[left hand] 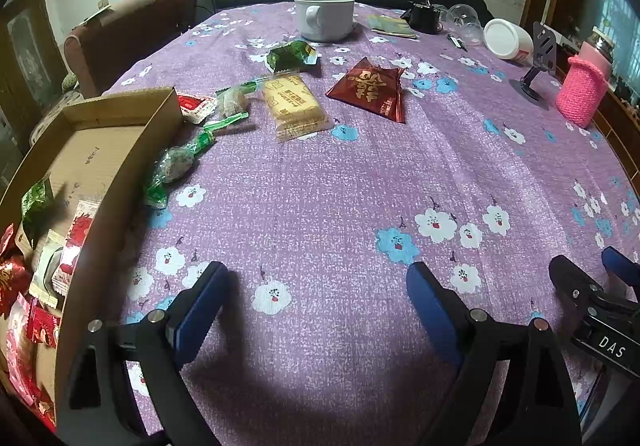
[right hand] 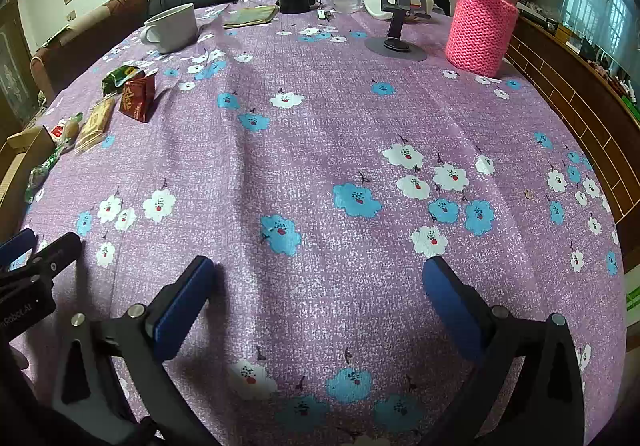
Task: Organize snacks
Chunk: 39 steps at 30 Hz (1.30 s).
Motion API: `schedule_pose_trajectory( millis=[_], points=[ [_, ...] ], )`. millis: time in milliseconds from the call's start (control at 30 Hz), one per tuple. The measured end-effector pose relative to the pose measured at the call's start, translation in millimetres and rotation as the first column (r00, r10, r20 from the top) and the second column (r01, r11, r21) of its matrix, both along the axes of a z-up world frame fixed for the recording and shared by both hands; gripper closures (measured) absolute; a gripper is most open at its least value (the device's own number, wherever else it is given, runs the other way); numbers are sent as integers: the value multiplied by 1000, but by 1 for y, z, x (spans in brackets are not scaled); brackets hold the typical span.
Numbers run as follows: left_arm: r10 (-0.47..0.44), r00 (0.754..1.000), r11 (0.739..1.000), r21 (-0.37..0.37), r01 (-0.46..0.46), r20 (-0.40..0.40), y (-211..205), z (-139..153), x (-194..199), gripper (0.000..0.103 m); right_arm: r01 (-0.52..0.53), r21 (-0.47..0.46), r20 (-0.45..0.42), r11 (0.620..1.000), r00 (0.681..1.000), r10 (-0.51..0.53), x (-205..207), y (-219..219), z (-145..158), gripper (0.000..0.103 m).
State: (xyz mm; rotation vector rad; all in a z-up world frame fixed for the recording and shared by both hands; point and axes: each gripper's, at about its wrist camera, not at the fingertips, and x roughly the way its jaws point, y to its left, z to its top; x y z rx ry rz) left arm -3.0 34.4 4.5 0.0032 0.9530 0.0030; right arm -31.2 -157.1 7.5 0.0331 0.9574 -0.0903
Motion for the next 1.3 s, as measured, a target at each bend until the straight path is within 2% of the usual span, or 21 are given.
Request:
schedule_pose_trajectory(
  millis=[300,467,533,1300],
  points=[
    [7,1000,1000,4,-7,-4,0,0,0,11,0,0,0,1000,1000,0,0,0,0,0],
    [71,997,997,3,-71,-14,-2,-4,-6,1,0,0,0,1000,1000,0,0,0,0,0],
    [116,993,993,5,-116,14,-5,-5,-12,1,0,0,0,1000,1000,0,0,0,0,0],
    [112,994,994,0,-112,13,-4,-5,-12,1,0,0,0,1000,1000,0,-1,0,1,0]
  ],
)
